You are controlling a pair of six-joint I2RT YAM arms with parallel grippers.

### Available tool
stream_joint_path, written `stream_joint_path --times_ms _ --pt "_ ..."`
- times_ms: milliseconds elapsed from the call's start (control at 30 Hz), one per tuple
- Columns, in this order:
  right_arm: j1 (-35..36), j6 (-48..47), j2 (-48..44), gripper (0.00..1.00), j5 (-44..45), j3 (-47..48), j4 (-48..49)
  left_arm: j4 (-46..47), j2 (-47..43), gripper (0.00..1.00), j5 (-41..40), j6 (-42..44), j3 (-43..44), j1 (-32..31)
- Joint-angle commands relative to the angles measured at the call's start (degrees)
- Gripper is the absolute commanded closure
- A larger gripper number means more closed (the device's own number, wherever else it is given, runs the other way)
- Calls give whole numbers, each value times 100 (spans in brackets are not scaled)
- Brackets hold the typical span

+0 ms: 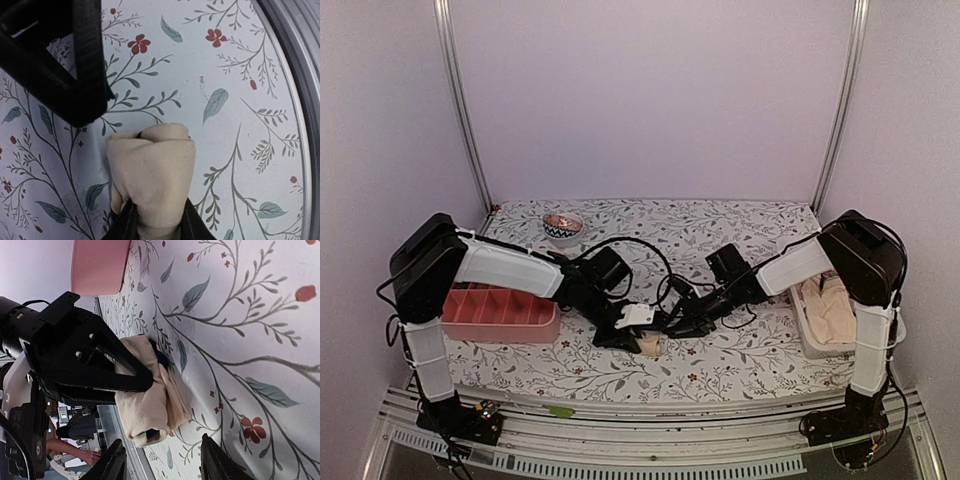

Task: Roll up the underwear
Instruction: Roll the underwear at the center of the board.

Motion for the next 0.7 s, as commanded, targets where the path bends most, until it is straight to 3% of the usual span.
stream_joint_path --times_ms 0,133,267,567,633,667 --pt "162 399 306 50 92 385 402 -801 465 77 239 -113 24 67" --pt "229 496 656 50 -55 627 421 -807 519 77 231 -168 69 68" --pt "334 524 948 59 -212 766 446 -760 540 76 158 -193 81 69" --pt "368 357 1097 91 -319 722 399 -703 571 75 37 -253 98 69" --pt "367 363 1107 88 -423 732 403 -691 571 75 21 -258 90 63" --pt "366 394 1110 81 -482 730 415 -677 567 75 10 -262 85 62"
